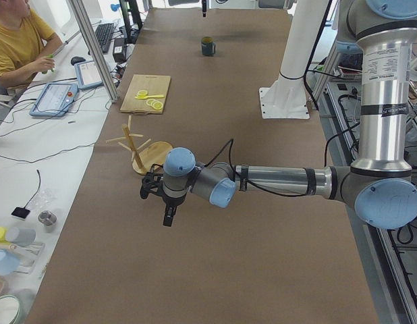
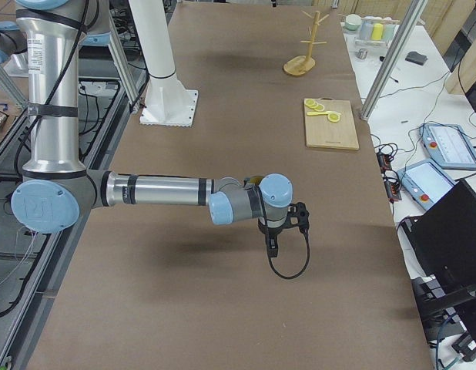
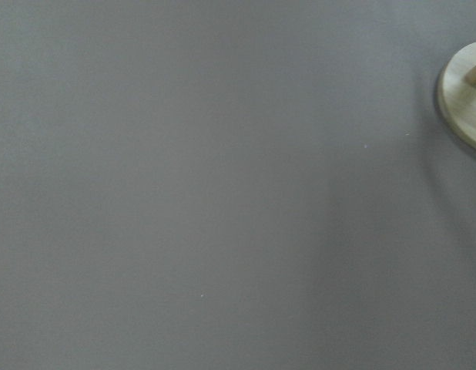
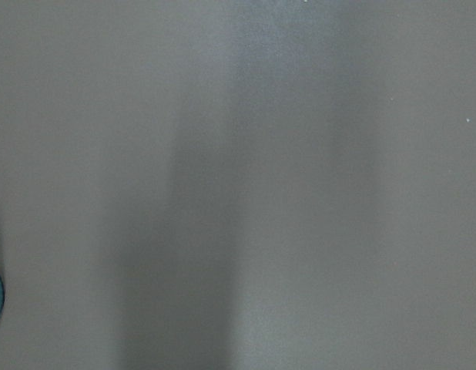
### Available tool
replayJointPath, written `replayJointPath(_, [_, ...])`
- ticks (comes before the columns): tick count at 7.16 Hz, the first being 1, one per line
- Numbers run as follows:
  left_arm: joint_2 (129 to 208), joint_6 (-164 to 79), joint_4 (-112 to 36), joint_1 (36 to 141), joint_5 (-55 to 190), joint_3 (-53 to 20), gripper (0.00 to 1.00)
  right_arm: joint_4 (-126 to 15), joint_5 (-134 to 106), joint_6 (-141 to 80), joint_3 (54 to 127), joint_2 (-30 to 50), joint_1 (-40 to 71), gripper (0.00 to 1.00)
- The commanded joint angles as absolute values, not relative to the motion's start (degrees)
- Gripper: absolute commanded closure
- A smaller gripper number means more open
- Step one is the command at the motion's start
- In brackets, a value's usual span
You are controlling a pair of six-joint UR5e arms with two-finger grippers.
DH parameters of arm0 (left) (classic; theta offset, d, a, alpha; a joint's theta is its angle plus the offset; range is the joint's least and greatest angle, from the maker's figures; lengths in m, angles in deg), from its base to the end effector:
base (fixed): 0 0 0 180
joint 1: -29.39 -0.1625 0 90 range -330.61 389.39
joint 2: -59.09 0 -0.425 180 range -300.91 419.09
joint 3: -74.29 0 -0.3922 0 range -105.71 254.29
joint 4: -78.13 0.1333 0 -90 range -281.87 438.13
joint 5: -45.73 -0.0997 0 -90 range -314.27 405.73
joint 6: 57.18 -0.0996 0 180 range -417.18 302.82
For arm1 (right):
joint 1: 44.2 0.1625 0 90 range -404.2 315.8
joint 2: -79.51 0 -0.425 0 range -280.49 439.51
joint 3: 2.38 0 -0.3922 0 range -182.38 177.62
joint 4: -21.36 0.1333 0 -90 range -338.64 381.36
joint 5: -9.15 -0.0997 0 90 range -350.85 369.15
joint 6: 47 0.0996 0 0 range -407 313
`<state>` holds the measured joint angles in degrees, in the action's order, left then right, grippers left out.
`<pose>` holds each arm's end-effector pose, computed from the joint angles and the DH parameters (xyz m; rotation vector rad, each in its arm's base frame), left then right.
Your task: Hang cup on storage rack
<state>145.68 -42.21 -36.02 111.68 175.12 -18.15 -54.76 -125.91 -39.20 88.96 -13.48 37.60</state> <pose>-0.0039 -0.4938 0.6249 0.2473 0.7405 0.0188 -0.0066 -0.4862 0.6459 0.0913 -0.8040 -0.0905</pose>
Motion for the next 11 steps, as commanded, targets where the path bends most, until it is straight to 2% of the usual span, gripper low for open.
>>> replayJointPath(1, [145.6,-45.8,-36.0,111.6,173.8,-16.4,0.02,-49.9,-126.3,-38.8,88.2,-13.5,36.7,0.00])
replayJointPath(4, [145.6,-45.1,-36.1,111.6,173.9,-16.8,0.02,-45.1,-126.4,-35.7,89.0,-10.4,27.3,0.00])
replayJointPath(6, [145.6,-45.0,-36.2,111.6,174.0,-17.0,0.02,-34.8,-126.2,-16.6,90.5,-9.6,21.7,0.00])
replayJointPath(11, [145.9,-41.9,-36.3,111.5,174.1,-16.9,0.02,-32.1,-126.0,-12.5,91.0,-12.1,18.4,0.01])
